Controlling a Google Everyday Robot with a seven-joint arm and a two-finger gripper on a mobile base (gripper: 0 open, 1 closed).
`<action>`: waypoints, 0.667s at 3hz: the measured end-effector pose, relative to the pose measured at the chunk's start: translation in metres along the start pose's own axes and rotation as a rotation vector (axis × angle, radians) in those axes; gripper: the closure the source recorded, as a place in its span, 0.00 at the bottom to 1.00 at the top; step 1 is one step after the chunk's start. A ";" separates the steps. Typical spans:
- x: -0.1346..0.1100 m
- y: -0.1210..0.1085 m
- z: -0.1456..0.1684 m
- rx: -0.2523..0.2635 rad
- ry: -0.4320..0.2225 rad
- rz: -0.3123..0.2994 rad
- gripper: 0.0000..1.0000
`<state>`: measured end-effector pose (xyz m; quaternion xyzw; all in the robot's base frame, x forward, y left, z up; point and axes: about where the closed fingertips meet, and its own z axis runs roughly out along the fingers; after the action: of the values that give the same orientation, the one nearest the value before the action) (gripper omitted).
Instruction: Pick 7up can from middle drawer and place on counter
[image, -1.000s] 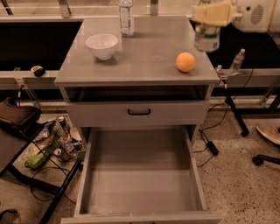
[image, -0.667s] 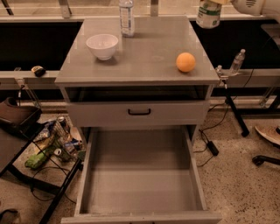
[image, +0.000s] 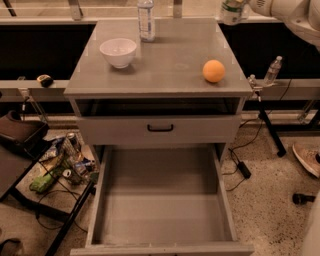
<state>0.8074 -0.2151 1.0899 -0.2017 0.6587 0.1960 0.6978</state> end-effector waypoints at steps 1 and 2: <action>0.003 -0.012 -0.006 0.027 0.022 0.017 1.00; 0.003 -0.012 -0.006 0.027 0.022 0.017 1.00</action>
Offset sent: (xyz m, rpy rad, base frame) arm 0.0020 -0.0162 -0.0034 0.0057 0.0324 -0.0332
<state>0.8090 -0.2286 1.0871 -0.1887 0.6706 0.1907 0.6916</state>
